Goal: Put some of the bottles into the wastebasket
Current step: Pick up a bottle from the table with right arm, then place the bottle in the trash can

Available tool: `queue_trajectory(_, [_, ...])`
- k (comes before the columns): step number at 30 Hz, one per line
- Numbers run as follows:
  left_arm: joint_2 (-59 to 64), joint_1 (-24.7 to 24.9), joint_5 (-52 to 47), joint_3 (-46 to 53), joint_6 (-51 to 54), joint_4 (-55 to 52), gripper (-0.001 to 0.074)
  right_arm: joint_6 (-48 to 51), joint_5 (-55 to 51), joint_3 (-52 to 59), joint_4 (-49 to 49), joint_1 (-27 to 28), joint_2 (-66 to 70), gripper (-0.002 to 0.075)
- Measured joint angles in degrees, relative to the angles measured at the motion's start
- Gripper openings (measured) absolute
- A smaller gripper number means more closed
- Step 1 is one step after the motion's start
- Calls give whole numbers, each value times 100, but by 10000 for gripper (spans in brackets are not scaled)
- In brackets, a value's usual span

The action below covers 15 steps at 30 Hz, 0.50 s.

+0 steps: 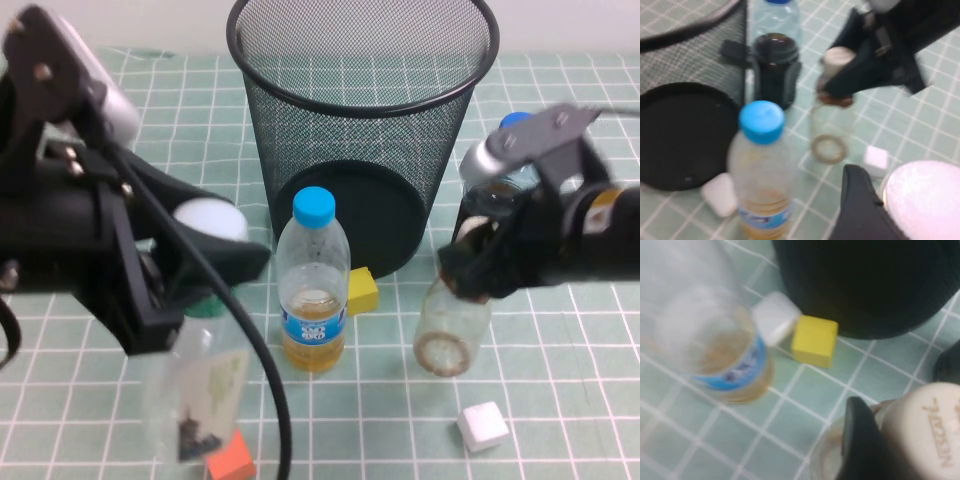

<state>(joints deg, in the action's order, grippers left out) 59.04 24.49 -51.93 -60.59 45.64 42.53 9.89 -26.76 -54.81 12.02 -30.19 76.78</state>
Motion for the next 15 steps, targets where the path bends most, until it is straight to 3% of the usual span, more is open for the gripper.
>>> queue_trajectory(3, [0, 0, 0, -312, -526, -683, 335, -490, -1016, -667, -225, 0, -378, 295])
queue_trajectory(8, [0, 0, 6, -586, -1105, -1743, 335, -1717, -2954, -2532, -1559, 0, -663, 296])
queue_trajectory(11, [24, 0, 6, -608, -1232, -1956, 335, -1920, -3249, -3767, -2196, 4, -653, 296])
queue_trajectory(15, [237, 0, 14, -629, -1254, -2026, 335, -1843, -2858, -5412, -2501, 4, -392, 296])
